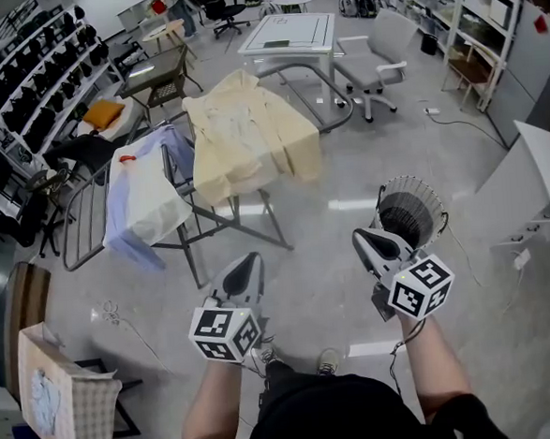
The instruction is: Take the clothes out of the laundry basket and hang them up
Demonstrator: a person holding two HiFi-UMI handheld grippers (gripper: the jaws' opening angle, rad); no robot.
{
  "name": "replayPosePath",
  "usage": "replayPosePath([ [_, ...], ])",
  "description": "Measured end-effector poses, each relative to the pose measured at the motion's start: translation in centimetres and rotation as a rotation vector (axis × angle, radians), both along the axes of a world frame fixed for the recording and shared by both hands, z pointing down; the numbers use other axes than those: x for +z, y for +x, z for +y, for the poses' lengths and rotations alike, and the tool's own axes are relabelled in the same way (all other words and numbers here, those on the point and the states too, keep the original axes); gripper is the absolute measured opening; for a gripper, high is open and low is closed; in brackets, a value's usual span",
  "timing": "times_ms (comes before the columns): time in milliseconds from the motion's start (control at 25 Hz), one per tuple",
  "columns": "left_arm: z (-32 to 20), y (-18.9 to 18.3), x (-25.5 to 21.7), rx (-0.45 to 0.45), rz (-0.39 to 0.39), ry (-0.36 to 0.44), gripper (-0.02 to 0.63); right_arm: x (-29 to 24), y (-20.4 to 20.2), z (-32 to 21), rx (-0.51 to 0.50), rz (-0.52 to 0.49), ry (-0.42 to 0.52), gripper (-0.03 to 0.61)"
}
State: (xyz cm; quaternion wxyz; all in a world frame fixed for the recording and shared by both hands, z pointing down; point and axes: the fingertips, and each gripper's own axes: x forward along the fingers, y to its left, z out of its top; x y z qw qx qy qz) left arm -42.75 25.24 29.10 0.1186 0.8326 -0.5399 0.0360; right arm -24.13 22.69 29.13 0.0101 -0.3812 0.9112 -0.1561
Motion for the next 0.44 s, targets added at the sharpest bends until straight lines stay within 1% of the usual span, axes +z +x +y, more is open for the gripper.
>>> replayPosePath([
  [440, 0.04, 0.52, -0.25, 0.001, 0.000, -0.001, 0.012, -0.26, 0.42, 0.01, -0.001, -0.001, -0.002, 0.005],
])
